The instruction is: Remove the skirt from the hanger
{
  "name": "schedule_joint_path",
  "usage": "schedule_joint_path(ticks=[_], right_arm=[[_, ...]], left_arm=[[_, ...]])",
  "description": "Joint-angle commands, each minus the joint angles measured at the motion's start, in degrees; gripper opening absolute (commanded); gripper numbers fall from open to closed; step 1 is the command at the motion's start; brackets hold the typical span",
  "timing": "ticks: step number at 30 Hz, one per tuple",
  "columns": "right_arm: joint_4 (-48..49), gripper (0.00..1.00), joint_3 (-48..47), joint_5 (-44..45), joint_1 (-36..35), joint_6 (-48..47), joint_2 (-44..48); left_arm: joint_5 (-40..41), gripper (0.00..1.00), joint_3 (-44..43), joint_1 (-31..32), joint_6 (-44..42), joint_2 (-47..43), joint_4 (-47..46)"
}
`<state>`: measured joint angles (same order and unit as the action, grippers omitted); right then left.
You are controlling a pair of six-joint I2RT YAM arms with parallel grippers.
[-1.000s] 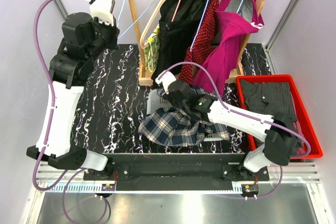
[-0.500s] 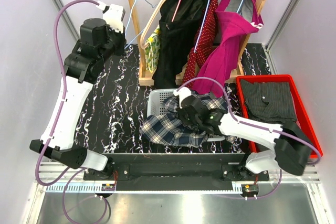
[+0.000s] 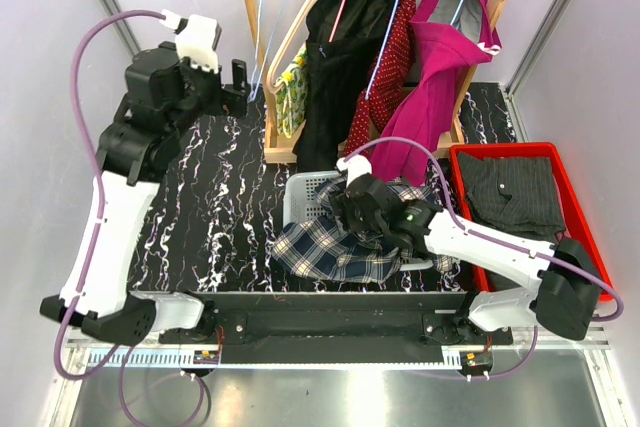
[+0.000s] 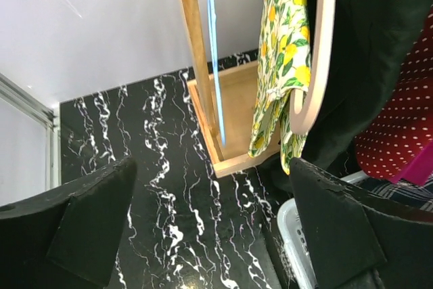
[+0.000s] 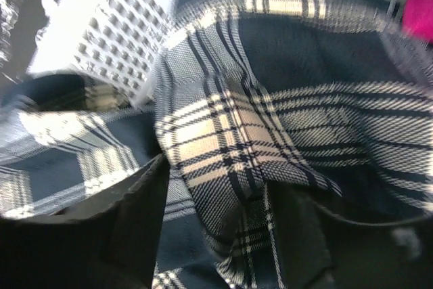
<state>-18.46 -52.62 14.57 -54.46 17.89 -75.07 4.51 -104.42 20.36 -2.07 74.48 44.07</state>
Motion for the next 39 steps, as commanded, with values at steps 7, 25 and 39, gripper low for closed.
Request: schedule_joint_path(ticks=[7,25,39], right_arm=[[-5.2,0.75,-15.6,2.4,0.4,-3.2,3.3],[-18.4,0.42,-6.4,17.8,6.8,-2.2,23.0],[3.4,0.20,1.2,-6.6,6.8,6.5,12.5]], left_arm=[[-7.5,0.99,-0.3,0.2,-1.2,-10.0,0.8],[-14.3,0.99,3.0,0.3,-0.3,-12.9,4.4],[-14.6,0.99,-14.7,5.7,0.2,3.9,0.1]])
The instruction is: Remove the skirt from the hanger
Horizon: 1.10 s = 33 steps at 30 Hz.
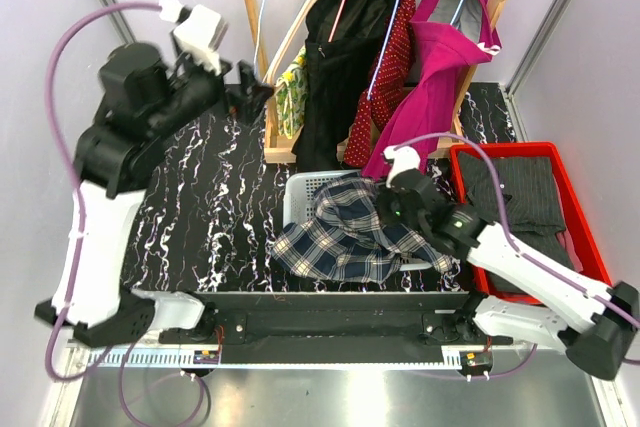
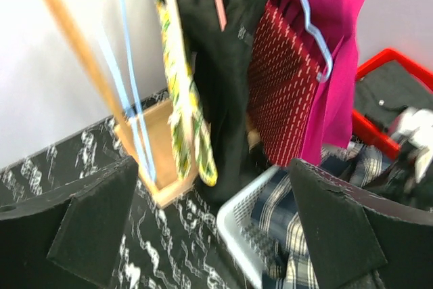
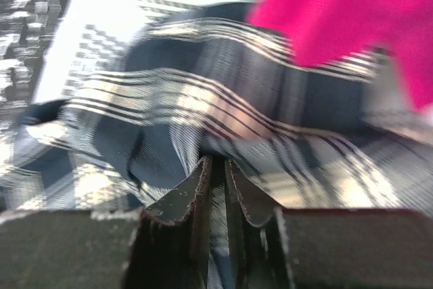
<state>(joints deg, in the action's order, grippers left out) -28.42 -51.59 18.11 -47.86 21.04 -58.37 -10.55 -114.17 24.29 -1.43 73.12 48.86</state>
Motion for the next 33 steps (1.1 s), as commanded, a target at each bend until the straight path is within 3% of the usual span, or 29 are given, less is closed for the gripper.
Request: schedule_joint_path(ticks=[1,9,16,19,21,22,25,33], right_arm=[[14.4,0.20,0.0,-11.1,0.2,3.5,-5.3],[21.5,0.14,6.1,-17.8,0.1,8.2,-12.7],[23.6,0.14,11.5,-19.4,0.1,10.8,-10.4],[23.1,0.14,12.3,-18.7,0.1,10.8,-8.5],[22.3,0.14,12.5,-18.5,0.1,10.5,-7.1],[21.8,0.14,12.4,-18.4,0.1,10.3,-6.7],[20.3,0.15,11.7,-16.6,0.1,9.5,-5.4],[17.9,0.18,9.7,-14.2,0.1,8.1,-3.8]], left_arm=[[1.6,0.99,-6.6,2.1,-0.7,7.9,-5.8],[9.1,0.99,-11.4,2.3,-3.8,19.3,-13.2],[10.3,0.98,-14.4,2.2,-3.9,24.3,-15.4],[10.0,0.83,-14.2,2.2,-3.9,24.7,-15.6],[9.7,0.64,-13.5,2.2,-3.8,24.7,-15.6],[9.2,0.48,-13.1,2.2,-3.8,24.4,-15.6],[8.4,0.41,-12.0,2.2,-4.1,23.9,-15.6],[7.9,0.40,-7.8,2.2,-5.4,20.0,-15.6]])
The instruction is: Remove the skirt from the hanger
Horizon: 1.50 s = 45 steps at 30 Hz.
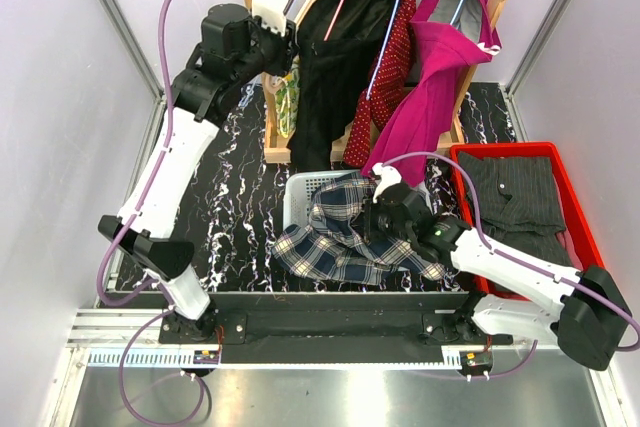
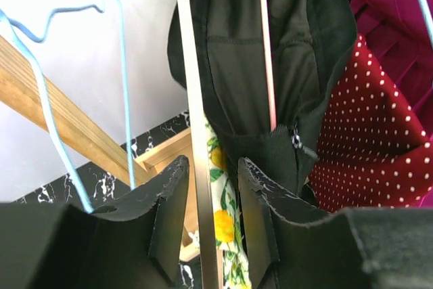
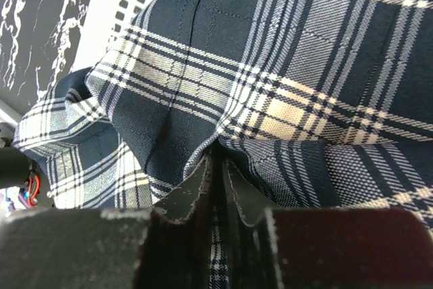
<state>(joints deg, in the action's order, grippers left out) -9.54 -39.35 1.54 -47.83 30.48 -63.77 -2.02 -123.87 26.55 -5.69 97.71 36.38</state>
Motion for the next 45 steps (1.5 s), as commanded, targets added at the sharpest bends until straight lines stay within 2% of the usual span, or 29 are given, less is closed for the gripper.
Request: schedule_joint_path(ticks=[1,2,3,4,5,7,8,12,16,25,28,31,32,33,35,45], right_arm=[[-1.1,0.21,-2.7,2.4,0.1,-1.3,1.6],[-1.3,0.24,-2.7,2.4,0.1,-1.5,1.6],[-1.4,0.27,-2.7,2.5,0.1,-1.6,1.6],[-1.4,0.32,-2.8,2.6,0.1,-1.7,1.5],[-1.5,0.32,-2.8,2.5,0.1,-1.7,1.3],[-1.7,0.33,-2.8,2.4,0.1,-1.7,1.3],[-1.7,0.34,-2.8,2.6,0.1,-1.7,1.1],[-1.8,0.34,-2.9,2.9,0.1,-1.7,1.5],[-2.4,0.34,-3.2,3.9,0.2,-1.9,2.6],[-3.1,0.34,-3.0,4.7,0.1,-2.3,3.7],[-3.3,0.33,-2.8,4.9,0.1,-2.4,4.3],[-3.6,0.33,-2.9,5.1,0.1,-2.3,5.1],[-3.6,0.33,-3.0,5.3,0.1,-2.4,5.2],[-3.7,0.33,-3.0,5.4,0.1,-2.4,5.4],[-4.0,0.32,-3.1,5.6,0.2,-2.4,6.1],[-3.6,0.31,-2.8,5.1,0.1,-2.4,6.8]], left_arm=[[-1.0,0.42,2.5,0.0,-1.2,-5.2,-3.1],[-1.2,0.60,3.6,0.0,-1.4,-6.4,-3.1],[-1.5,0.74,4.2,0.0,-1.5,-7.0,-3.2],[-1.4,0.82,4.7,0.0,-1.6,-7.4,-3.1],[-1.1,0.87,5.4,0.0,-1.8,-7.9,-3.2],[-0.8,0.87,5.8,0.0,-2.3,-9.1,-3.2],[-0.6,0.85,6.4,0.0,-2.4,-9.5,-3.4],[-0.2,0.64,7.4,-0.1,-3.5,-10.1,-3.8],[-0.2,0.58,8.0,-0.1,-4.2,-9.6,-3.9],[-0.8,0.59,6.3,-0.1,-3.9,-6.3,-3.2],[-0.5,0.52,4.9,-0.1,-4.2,-4.6,-2.9],[-0.2,0.27,3.4,-0.1,-4.5,-2.7,-2.0],[0.1,0.07,2.4,-0.1,-4.3,-2.1,-1.2],[0.3,0.00,1.3,-0.1,-3.9,-0.2,-0.3],[-0.2,0.00,-2.2,-0.1,-3.7,1.0,2.5],[1.9,0.00,-11.6,-0.1,-3.5,-1.9,4.1]])
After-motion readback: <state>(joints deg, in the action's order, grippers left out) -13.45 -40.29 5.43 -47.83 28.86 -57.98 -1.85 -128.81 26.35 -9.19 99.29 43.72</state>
